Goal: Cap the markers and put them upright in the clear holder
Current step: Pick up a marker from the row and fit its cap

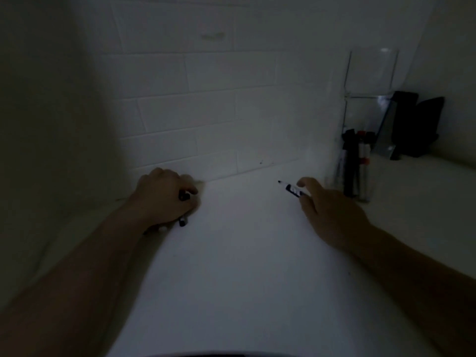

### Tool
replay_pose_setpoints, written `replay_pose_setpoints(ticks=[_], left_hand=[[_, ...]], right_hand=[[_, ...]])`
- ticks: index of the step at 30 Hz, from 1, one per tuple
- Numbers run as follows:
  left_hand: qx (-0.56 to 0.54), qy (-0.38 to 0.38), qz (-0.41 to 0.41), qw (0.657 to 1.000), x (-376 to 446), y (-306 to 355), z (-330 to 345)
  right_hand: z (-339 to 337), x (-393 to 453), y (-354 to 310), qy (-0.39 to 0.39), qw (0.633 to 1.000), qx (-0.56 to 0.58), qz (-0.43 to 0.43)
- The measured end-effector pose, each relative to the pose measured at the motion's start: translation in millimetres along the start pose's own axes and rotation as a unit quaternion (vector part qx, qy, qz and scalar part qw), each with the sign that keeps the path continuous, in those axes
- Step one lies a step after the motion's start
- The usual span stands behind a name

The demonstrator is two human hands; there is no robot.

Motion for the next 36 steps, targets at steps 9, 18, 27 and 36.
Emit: replay_pose_setpoints(ticks=[9, 18, 27, 36], left_hand=[[-0.074, -0.006, 0.083, 0.994, -1, 31, -6], [-0.128, 0.095, 0.057, 0.986, 9, 58, -32], [-0.461, 0.035, -0.046, 0.885, 43, 154, -26], [-0.481, 0.041, -0.051, 0.874, 31, 177, 24]], right_hand=[[2, -3, 18, 0.008, 0.986, 0.154, 0.071], [-5, -3, 21, 0.033, 0.967, 0.241, 0.072], [-14, 8, 42, 0.073, 0.971, 0.207, 0.089], [-16, 7, 52, 0.090, 0.983, 0.127, 0.094]])
Point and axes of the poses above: each hand's wrist, its own x-axis towards the middle knuckle, its own z-axis out of the palm, y = z × x, the point moved 7 cm from there along x, towards the middle knuckle, and after that the axes turned 12 degrees about y, right-handed, at the moved point
